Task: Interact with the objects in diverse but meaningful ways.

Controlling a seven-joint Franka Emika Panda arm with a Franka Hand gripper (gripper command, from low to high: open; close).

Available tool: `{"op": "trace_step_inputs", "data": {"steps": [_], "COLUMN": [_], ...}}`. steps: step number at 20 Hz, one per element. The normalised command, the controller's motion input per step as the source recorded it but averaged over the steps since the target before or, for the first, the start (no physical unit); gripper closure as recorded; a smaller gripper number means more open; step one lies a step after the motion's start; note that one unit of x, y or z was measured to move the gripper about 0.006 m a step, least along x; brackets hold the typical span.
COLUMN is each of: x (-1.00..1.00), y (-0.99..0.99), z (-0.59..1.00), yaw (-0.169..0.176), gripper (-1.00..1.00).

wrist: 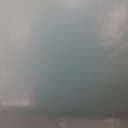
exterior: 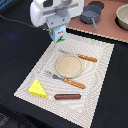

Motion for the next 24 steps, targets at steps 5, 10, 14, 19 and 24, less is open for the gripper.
{"op": "trace_step_inputs", "data": {"steps": [5, 10, 14, 19, 24], "x": [-0.72, -0.58, -0.35, -0.06, -0.18], "y": [-0.62, -0.27, 0.0, 0.05, -0.03], "z": [-0.69, -0.63, -0.39, 0.02, 0.39], "yaw": [0.0, 0.005, 0.015, 0.011, 0.015], "gripper": [1.0, 1.0, 1.0, -1.0, -1.0]}}
